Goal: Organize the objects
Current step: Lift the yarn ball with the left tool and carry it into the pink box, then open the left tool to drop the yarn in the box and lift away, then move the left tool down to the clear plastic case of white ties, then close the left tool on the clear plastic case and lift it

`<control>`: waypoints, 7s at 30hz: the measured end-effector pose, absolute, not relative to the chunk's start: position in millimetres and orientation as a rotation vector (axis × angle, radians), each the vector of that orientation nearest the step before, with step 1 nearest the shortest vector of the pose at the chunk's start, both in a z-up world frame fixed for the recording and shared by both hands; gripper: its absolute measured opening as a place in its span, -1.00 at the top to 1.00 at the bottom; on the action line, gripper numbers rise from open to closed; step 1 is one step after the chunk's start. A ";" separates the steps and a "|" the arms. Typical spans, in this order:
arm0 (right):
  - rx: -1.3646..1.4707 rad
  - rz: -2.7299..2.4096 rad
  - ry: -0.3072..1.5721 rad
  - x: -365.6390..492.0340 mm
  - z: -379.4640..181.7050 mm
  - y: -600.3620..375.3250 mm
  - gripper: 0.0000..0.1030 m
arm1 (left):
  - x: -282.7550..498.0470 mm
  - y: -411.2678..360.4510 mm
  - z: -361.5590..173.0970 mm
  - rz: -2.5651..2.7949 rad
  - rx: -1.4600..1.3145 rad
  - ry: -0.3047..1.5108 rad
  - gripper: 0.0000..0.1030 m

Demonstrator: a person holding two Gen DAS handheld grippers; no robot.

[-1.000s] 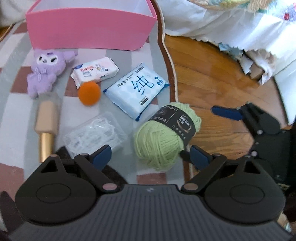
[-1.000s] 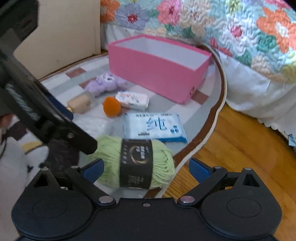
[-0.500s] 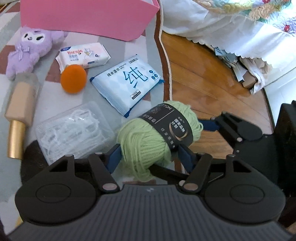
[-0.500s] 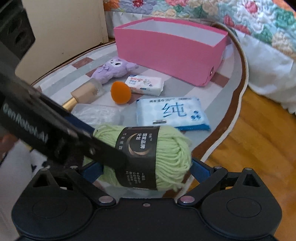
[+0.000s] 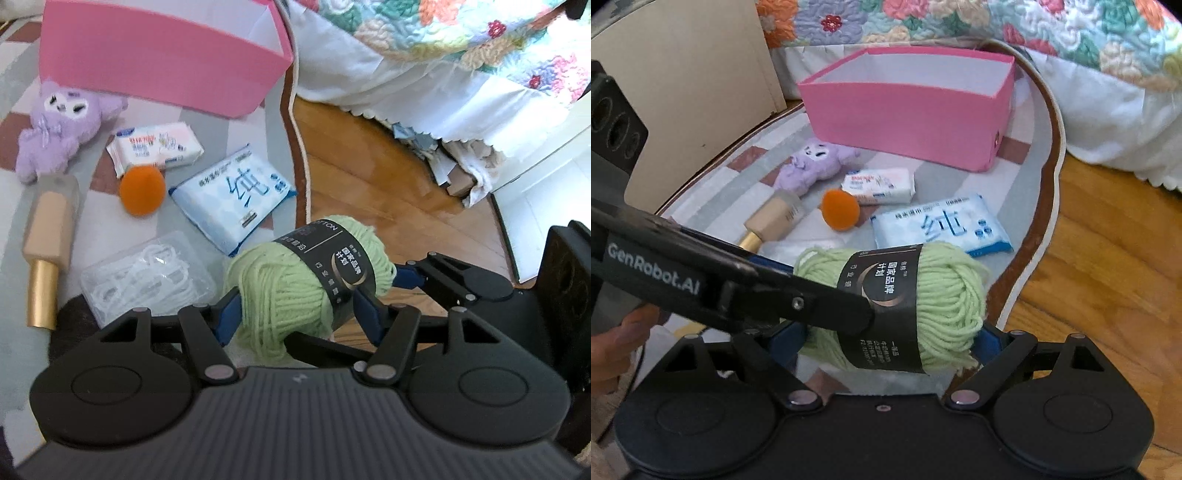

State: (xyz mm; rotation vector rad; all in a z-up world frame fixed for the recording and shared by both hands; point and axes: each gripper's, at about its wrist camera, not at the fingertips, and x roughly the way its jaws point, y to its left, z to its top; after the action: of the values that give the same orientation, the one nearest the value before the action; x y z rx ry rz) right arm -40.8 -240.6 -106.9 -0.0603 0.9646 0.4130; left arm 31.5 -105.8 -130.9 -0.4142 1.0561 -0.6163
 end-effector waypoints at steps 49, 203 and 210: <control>-0.087 0.472 0.925 284.7 -77.1 -177.1 -0.86 | 386.3 -67.7 -102.5 -0.527 -0.307 1.116 -0.25; -0.140 0.431 0.993 -19.9 -141.9 -128.9 -0.87 | 64.8 -30.6 -132.1 -0.490 -0.394 1.181 0.35; -0.179 0.393 0.917 -21.5 -84.1 -129.7 -0.87 | 70.4 -34.6 -65.1 -0.575 -0.297 1.070 0.35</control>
State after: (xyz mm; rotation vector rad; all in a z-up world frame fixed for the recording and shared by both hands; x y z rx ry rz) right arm -21.5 -129.7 -84.1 -0.1788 0.9173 0.3932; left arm 70.4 -34.6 -65.1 -0.2971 1.0703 -0.5746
